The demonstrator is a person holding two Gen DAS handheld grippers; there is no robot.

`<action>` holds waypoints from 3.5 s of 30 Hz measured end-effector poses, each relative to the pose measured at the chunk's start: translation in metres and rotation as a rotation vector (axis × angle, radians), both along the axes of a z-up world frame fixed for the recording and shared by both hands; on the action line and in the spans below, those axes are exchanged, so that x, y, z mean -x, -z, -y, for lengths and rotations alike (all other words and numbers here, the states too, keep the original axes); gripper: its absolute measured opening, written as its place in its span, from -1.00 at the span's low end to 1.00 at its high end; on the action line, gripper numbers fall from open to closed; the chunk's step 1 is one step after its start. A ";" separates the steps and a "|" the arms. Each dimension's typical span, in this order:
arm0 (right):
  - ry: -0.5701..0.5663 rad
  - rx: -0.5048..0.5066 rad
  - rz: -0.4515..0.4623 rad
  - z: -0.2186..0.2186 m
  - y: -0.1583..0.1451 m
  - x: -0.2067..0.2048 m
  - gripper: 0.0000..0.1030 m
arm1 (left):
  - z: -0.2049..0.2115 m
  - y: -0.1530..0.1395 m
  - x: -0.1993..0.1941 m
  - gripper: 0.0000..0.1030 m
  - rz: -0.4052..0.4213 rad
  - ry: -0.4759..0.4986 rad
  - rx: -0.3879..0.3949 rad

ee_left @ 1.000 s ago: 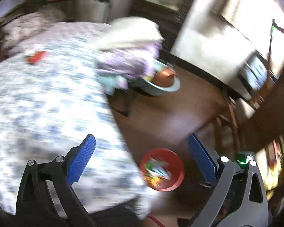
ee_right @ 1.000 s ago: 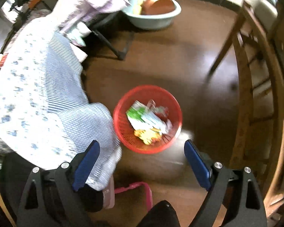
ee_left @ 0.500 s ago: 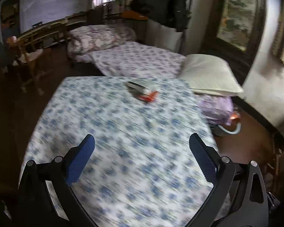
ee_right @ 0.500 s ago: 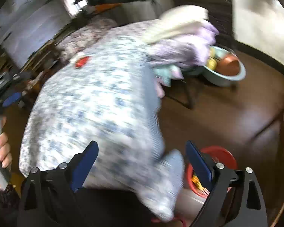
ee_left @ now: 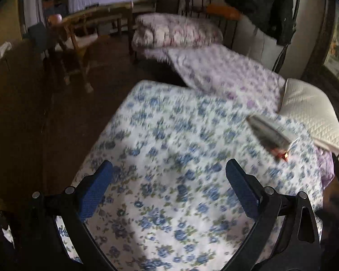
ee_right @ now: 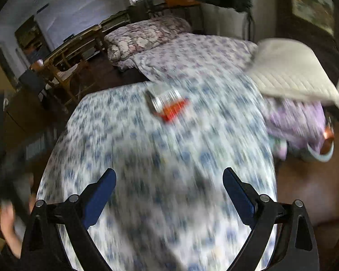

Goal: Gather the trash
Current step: 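Move both open tools back over the bed, then grasp the white medicine box with the right tool, then grasp the red snack packet with the left tool while the right holds the box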

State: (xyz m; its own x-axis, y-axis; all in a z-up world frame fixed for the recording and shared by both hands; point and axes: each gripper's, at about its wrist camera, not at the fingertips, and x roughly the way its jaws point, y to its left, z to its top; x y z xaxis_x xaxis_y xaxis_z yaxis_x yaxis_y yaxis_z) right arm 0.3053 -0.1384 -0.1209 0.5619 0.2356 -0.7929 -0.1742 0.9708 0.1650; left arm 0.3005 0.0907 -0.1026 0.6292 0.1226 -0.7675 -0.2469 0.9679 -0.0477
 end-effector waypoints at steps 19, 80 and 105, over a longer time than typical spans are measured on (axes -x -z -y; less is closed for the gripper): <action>-0.007 0.163 -0.155 -0.047 0.048 -0.160 -0.09 | -0.018 -0.007 -0.013 0.86 0.039 0.013 0.153; 0.146 -0.082 -0.070 0.030 0.055 0.042 -0.11 | 0.101 0.040 -0.010 0.87 -0.154 0.430 -0.060; 0.134 -0.134 -0.065 0.041 0.062 0.049 -0.06 | 0.107 0.055 0.006 0.58 -0.132 0.430 -0.029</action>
